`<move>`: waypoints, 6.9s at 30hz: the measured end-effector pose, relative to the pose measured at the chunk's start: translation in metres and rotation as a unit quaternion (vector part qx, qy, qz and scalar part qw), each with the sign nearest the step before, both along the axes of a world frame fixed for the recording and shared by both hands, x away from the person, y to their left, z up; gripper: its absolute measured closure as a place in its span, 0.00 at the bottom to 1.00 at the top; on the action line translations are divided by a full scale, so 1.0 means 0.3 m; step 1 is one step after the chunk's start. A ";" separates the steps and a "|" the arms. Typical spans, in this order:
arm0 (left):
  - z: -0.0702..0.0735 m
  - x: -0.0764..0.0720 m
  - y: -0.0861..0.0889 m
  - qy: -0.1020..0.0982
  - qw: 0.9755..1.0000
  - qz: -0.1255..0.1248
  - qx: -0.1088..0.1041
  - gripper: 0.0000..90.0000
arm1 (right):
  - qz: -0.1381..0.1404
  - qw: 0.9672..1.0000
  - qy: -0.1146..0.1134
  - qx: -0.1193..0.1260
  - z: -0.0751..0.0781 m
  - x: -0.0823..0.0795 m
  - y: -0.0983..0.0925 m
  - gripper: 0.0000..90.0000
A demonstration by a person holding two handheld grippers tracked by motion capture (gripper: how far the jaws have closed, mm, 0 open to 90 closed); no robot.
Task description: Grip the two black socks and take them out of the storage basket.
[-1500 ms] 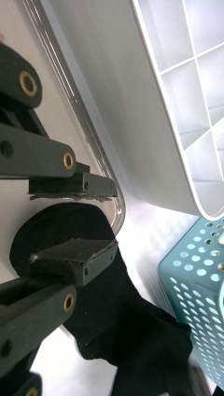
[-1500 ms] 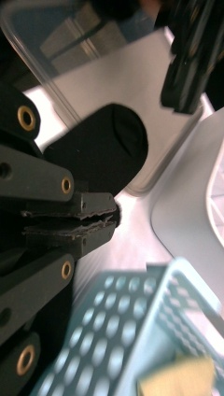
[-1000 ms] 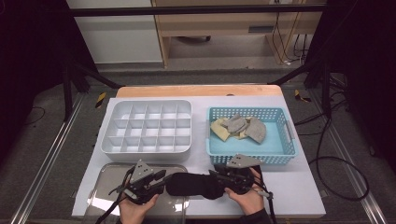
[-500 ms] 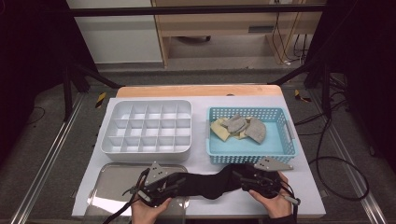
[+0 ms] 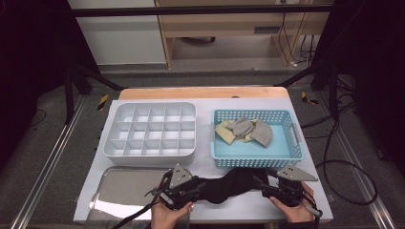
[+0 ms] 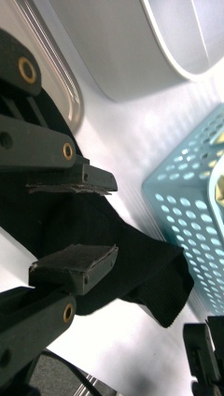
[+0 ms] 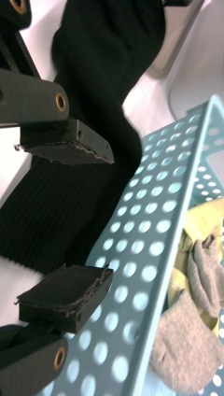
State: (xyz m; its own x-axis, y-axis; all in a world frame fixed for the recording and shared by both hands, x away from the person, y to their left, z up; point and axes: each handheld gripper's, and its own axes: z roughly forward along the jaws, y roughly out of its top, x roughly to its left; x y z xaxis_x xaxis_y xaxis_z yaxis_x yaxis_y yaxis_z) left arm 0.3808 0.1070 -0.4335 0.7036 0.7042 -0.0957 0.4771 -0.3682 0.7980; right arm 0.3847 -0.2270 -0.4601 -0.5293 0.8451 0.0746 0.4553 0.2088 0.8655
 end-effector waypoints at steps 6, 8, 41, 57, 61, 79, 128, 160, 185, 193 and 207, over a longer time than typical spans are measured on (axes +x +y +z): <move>-0.024 0.014 -0.037 0.009 1.000 -0.002 0.003 0.68 | -0.012 1.000 -0.006 -0.017 -0.029 0.000 -0.023 0.46; -0.034 0.018 -0.047 0.015 1.000 -0.001 0.002 0.68 | -0.021 1.000 -0.007 -0.015 -0.039 0.001 -0.030 0.47; -0.074 0.009 -0.068 0.025 0.999 0.024 0.016 0.98 | -0.057 0.995 0.084 -0.003 -0.092 0.028 -0.025 0.94; 0.063 -0.010 0.089 -0.039 0.999 0.034 -0.002 0.98 | -0.027 0.999 0.030 0.032 0.098 -0.057 -0.032 0.94; 0.074 -0.005 0.148 -0.040 0.998 0.041 -0.010 0.98 | -0.004 0.999 0.034 0.035 0.114 -0.060 -0.001 0.94; 0.041 -0.003 0.274 -0.006 0.999 0.051 0.016 0.98 | 0.033 0.993 0.098 0.049 0.051 0.009 0.109 0.94; -0.101 0.004 0.250 0.063 0.995 0.076 0.020 0.93 | 0.002 0.994 0.109 -0.006 -0.043 0.046 0.086 0.92; -0.065 0.015 0.281 0.029 0.995 0.093 0.016 0.93 | 0.018 0.995 0.100 0.003 -0.052 0.043 0.113 0.86; -0.075 0.022 0.277 0.023 0.995 0.094 0.023 0.93 | 0.029 0.991 0.125 0.028 -0.087 0.039 0.150 0.91; -0.048 0.006 0.176 0.020 0.999 0.029 0.013 0.93 | 0.013 0.992 0.120 0.036 0.030 -0.024 0.012 0.91; -0.110 0.082 0.095 0.012 0.998 0.028 0.057 0.92 | -0.031 0.993 0.115 -0.007 -0.055 0.008 -0.031 0.82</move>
